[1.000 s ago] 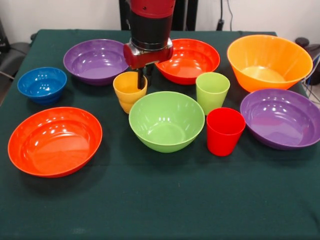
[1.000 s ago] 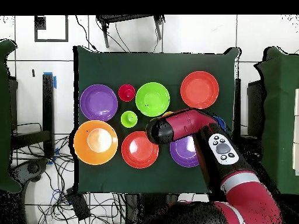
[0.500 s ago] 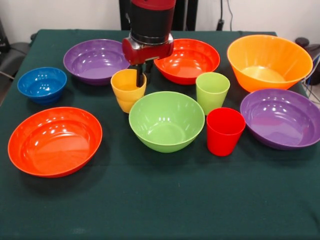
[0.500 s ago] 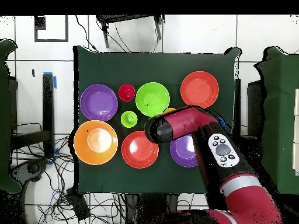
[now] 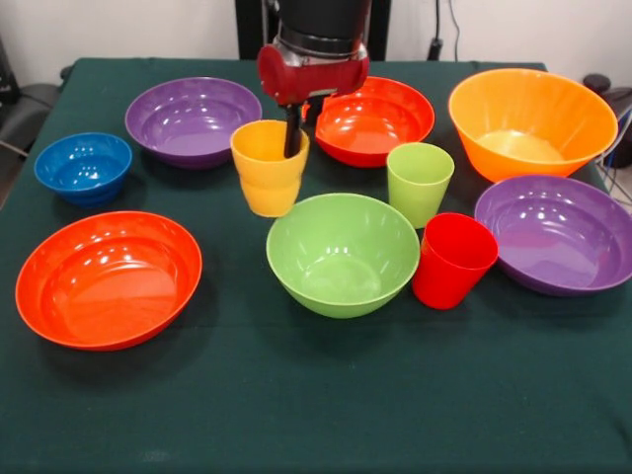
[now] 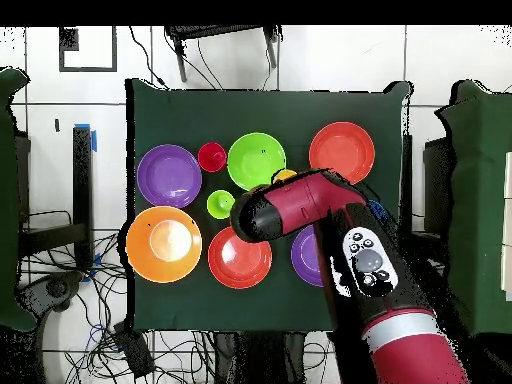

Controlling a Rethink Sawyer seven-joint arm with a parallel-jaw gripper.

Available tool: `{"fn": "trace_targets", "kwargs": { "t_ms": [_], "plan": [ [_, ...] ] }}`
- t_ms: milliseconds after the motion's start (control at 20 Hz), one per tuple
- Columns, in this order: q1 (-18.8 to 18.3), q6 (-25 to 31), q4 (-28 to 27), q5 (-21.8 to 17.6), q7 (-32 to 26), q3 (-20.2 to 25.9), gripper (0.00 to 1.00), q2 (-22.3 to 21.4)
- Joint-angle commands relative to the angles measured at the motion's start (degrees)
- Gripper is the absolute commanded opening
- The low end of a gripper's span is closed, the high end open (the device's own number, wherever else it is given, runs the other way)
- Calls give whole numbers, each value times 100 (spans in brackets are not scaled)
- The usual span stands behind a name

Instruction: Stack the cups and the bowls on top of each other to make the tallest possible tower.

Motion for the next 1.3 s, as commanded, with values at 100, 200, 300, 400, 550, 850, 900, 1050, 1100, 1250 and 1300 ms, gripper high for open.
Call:
{"fn": "trace_targets", "kwargs": {
  "t_ms": [100,200,300,400,550,850,900,1050,1100,1250,1300],
  "plan": [
    [217,896,-72,128,-1282,576,0,-377],
    [302,1146,-180,177,-1361,612,0,-479],
    [422,1382,-339,185,-1389,635,0,-518],
    [512,1590,-443,173,-1422,645,0,-585],
    [593,1885,-587,159,-1532,698,0,-671],
    [580,2186,-887,80,-1745,907,0,-593],
    [575,2261,-991,63,-1809,959,0,-544],
    [618,2418,-1290,-37,-1907,1073,0,-322],
    [660,2464,-1416,-83,-1922,1099,0,-205],
    [780,2640,-1738,-156,-1990,1173,0,78],
    [818,2680,-1816,-176,-1998,1180,0,154]
  ]
}}
